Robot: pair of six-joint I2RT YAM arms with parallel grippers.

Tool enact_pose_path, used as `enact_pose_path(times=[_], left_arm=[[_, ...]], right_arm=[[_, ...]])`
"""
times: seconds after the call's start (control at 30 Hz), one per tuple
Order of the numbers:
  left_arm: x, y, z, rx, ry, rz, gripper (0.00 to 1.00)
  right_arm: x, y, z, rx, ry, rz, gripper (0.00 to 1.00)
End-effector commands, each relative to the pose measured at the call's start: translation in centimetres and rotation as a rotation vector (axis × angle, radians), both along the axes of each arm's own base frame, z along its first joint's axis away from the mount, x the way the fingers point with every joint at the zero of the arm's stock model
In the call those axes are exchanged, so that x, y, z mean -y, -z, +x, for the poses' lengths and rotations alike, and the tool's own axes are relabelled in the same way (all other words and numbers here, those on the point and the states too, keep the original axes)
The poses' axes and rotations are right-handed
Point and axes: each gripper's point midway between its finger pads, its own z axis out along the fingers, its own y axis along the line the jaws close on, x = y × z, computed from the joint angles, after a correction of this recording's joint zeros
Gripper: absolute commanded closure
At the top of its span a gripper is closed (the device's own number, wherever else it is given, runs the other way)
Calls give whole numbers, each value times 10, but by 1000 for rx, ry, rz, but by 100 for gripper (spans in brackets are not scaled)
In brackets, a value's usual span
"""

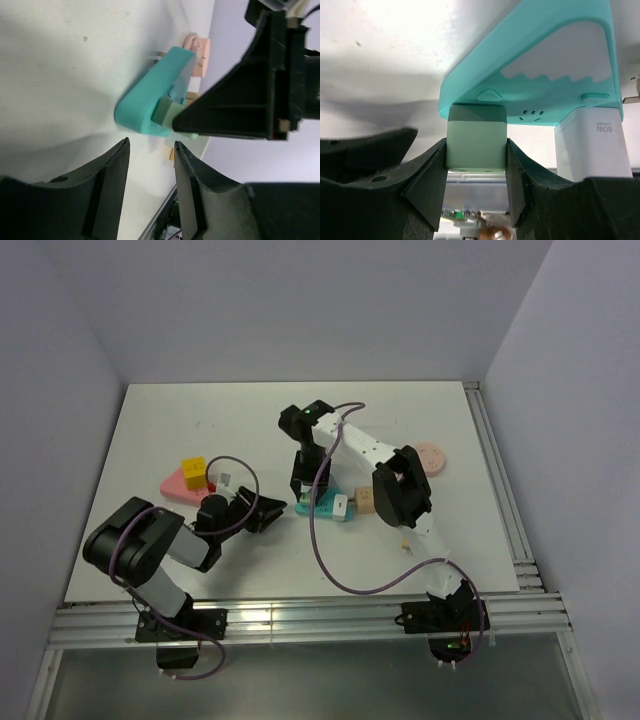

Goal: Insert the plug
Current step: Insert the plug into the socket, then move the socket to the center of the board.

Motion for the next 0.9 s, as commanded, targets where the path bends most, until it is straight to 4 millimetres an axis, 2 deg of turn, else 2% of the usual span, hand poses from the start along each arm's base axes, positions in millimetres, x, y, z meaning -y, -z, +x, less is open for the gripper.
enact_pose_path(times=[0.0,0.03,0.07,0.13,0.2,0.23,0.27,0.3,0.37,0.4,0.43,0.47,0.57,0.7,0.73,0.77,0.83,0.87], left_arm=[[-5,-14,6,73,-15,40,53],[-6,-25,7,104,-19,37,52],[-8,-21,6,84,-24,59,51],[-12,-35,9,135,-43,79,49],[-17,-35,9,132,-55,117,48],[-19,-46,11,160,-70,116,48],[-21,-49,11,169,-76,124,47],[-22,-46,9,160,-74,146,47],[-26,-57,10,190,-91,150,46],[-27,-56,9,183,-90,166,46],[-28,-61,8,198,-94,167,45],[-30,-64,9,206,-101,174,45],[-33,-70,9,222,-109,200,44],[-34,-80,7,243,-103,220,41],[-34,-79,5,237,-97,231,40],[-34,-79,4,245,-90,245,40],[-31,-90,5,276,-80,259,40],[-32,-86,4,272,-66,298,39]], right_arm=[[10,-16,43,199,4,26,76],[10,-20,43,211,7,35,70],[11,-21,42,215,4,38,55],[8,-34,45,257,6,77,51],[6,-41,46,276,1,103,44],[6,-43,46,278,1,110,42],[5,-45,45,276,-1,118,35],[4,-50,45,289,-7,132,33],[4,-51,42,290,-14,145,22],[1,-59,44,316,-15,171,20],[2,-63,44,326,-15,183,14],[3,-62,42,324,-17,186,4],[0,-78,43,369,-33,233,2],[4,-88,41,399,-60,253,2],[7,-85,38,395,-66,249,2],[8,-95,40,430,-72,267,1],[16,-101,42,476,-69,249,1],[21,-109,39,509,-71,255,1]])
